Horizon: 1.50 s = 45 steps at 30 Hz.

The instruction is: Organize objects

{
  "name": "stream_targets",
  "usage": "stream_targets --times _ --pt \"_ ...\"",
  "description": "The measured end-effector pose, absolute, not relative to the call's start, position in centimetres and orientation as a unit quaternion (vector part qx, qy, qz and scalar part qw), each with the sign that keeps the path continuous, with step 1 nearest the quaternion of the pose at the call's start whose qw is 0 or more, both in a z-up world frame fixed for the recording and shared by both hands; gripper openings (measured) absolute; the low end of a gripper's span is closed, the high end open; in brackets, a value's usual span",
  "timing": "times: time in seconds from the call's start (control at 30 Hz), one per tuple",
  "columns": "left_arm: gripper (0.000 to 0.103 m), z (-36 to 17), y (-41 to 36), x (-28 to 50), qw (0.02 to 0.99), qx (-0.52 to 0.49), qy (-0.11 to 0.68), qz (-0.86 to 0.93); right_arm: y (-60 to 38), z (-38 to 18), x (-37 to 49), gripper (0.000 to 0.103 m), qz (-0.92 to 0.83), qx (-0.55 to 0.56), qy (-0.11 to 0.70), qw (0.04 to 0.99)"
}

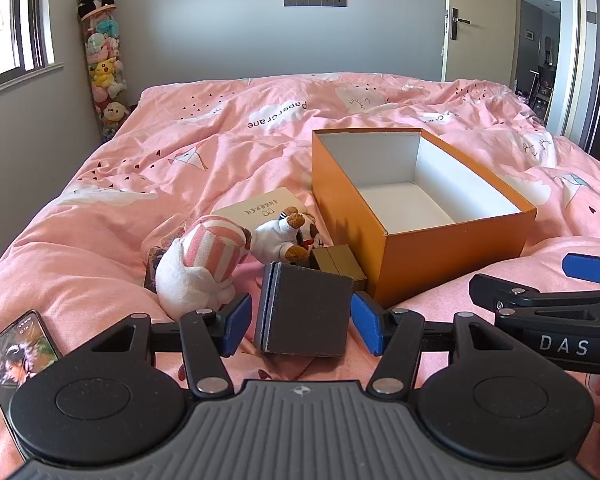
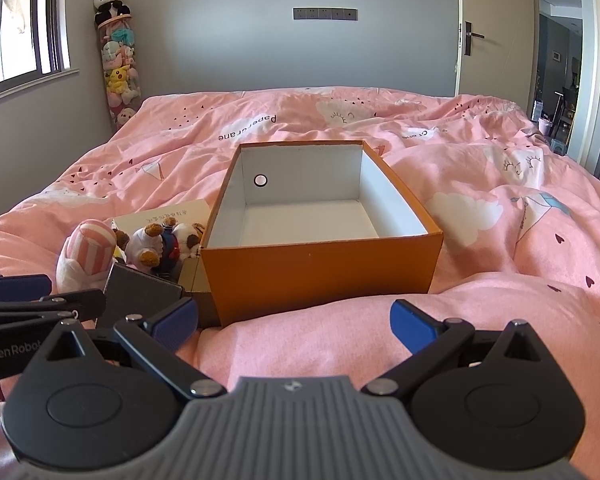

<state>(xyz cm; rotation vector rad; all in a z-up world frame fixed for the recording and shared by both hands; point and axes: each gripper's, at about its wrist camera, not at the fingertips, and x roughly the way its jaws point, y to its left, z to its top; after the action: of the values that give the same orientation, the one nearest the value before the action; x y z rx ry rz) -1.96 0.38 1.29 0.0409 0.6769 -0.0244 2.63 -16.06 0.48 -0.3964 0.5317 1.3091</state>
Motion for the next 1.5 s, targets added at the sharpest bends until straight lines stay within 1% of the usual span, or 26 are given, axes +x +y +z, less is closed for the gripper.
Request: stream_targets --times 0.83,0.93,1.0,1.07,1.1,1.17,1.2,1.27,1.3,1.37,1.47,1.5 --pt "0.067 1.1 0.8 -1.9 0.941 0.018 0.338 -0.010 -15.4 -0.2 2.9 0.102 0.590 -0.202 0.266 0.735" --pt "0.067 1.0 1.3 -1.7 0.940 0.010 0.341 -0.011 -15.0 -0.5 3.0 0.100 0.595 -0.202 0.276 0.728" --pt "0.067 0.9 1.8 -1.3 0.936 0.006 0.351 -0.010 -14.6 -0.6 2.9 0.095 0.602 -0.204 0.282 0.719" --pt "0.067 0.8 2.4 -0.8 0.934 0.003 0.357 -0.007 -13.9 -0.8 2.6 0.084 0.612 -0.210 0.288 0.706" --pt "0.067 0.8 2.7 -0.5 0.933 -0.002 0.360 -0.010 -13.5 -0.9 2.5 0.081 0.619 -0.212 0.292 0.697" --pt "0.067 0.8 3.5 0.1 0.930 -0.020 0.366 -0.027 -12.7 -1.1 2.1 0.071 0.633 -0.215 0.301 0.681" --pt "0.067 0.7 3.8 0.5 0.928 -0.027 0.371 -0.036 -12.2 -1.2 1.9 0.068 0.639 -0.220 0.303 0.672" --pt "0.071 0.6 4.1 1.1 0.924 -0.025 0.376 -0.057 -11.2 -1.5 1.4 0.056 0.651 -0.228 0.305 0.657" --pt "0.074 0.5 4.1 1.5 0.924 -0.019 0.377 -0.064 -10.6 -1.7 1.1 0.053 0.657 -0.233 0.307 0.648" --pt "0.079 0.3 4.3 2.1 0.923 -0.014 0.378 -0.071 -9.6 -2.1 0.7 0.042 0.667 -0.238 0.316 0.632" --pt "0.083 -0.3 5.4 3.6 0.914 -0.035 0.397 -0.083 -8.3 -3.3 0.3 0.034 0.682 -0.243 0.339 0.601" --pt "0.085 -0.7 5.9 4.1 0.908 -0.046 0.406 -0.088 -7.9 -3.7 0.1 0.033 0.685 -0.247 0.346 0.592"
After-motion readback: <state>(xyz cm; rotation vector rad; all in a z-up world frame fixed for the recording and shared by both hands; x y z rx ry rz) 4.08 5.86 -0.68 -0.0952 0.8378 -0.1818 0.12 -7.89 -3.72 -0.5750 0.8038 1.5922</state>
